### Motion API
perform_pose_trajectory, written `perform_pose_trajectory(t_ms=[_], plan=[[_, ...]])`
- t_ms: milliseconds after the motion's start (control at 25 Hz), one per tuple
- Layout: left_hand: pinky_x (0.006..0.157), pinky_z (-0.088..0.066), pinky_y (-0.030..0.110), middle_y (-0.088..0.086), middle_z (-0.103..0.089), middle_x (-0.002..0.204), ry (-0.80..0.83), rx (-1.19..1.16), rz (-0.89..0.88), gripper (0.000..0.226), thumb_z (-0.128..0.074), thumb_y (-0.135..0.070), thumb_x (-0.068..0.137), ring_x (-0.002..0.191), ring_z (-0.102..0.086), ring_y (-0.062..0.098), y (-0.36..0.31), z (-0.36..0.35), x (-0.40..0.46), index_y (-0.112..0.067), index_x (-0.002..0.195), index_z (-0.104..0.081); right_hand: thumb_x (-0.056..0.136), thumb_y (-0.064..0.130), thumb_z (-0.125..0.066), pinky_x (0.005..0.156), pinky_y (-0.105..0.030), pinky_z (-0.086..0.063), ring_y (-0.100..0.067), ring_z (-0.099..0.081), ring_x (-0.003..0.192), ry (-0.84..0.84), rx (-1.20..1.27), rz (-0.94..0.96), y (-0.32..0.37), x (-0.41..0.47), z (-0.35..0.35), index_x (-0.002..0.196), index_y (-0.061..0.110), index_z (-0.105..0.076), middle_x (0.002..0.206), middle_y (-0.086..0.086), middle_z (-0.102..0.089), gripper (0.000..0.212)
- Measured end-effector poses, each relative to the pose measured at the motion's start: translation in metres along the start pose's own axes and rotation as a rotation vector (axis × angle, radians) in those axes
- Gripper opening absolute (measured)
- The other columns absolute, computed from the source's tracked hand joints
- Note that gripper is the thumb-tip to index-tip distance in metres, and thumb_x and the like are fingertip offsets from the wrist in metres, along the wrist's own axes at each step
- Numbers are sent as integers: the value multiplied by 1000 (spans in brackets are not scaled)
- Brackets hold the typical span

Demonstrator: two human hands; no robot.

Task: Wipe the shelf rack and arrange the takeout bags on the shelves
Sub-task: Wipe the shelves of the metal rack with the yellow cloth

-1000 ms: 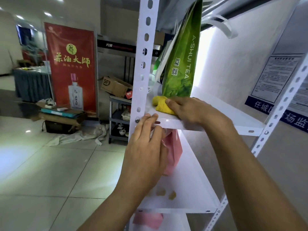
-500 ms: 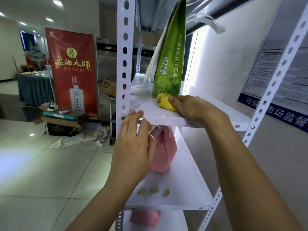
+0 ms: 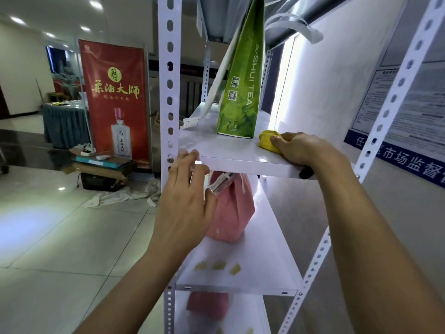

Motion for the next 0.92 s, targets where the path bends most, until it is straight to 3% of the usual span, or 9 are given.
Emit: perform_pose_trajectory(t_ms=[120, 240, 400, 560, 680, 920], plan=[[117, -31, 41, 17, -44, 145, -20, 1, 12, 28, -59, -7, 86, 146, -30, 33, 2, 0, 0, -6, 114, -55, 80, 88, -15, 100, -52, -43, -32, -61, 115, -133, -39, 167, -20, -31, -8, 140, 51, -45, 131, -4, -62, 76], [116, -35, 45, 17, -45, 145, -14, 3, 21, 26, -55, -9, 87, 145, -32, 33, -1, 0, 0, -6, 113, -55, 84, 86, -17, 102, -56, -41, -35, -55, 118, -235, 35, 233, -38, -43, -4, 138, 43, -50, 132, -6, -62, 76], [118, -32, 46, 17, -38, 153, 9, 59, 51, 30, -55, -13, 89, 147, -28, 35, -7, 1, -4, -6, 118, -55, 86, 85, -28, 108, -56, -39, -37, -52, 125, -126, 40, 110, -37, -30, 6, 147, 32, -45, 143, -10, -55, 82], [112, -37, 46, 16, -38, 153, 26, 72, 64, 30, -59, -13, 87, 140, -36, 35, -8, -3, -28, -8, 117, -56, 88, 83, -29, 99, -60, -42, -38, -56, 112, -248, 48, 315, -44, -58, -4, 135, 32, -55, 119, -10, -63, 74], [105, -41, 46, 18, -44, 146, 99, 55, 97, 32, -58, -15, 89, 133, -41, 34, -7, -18, -56, -7, 120, -56, 98, 68, -32, 95, -58, -40, -37, -54, 103, -421, 175, 411, -52, -77, -7, 109, 25, -64, 96, -6, -57, 54], [92, -47, 46, 11, -51, 138, 295, 36, 150, 31, -57, -16, 92, 117, -51, 34, 0, -57, -108, -10, 123, -56, 102, 56, -40, 72, -43, -42, -28, -52, 78, -631, 397, 454, -66, -113, -34, 81, 18, -52, 72, 3, -49, 45]])
Point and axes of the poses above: each hand's wrist, its own x-axis towards the middle knuckle, its own z-axis out of the back of the hand, y = z × x, the point moved 4 cm from there along x, towards the middle knuckle
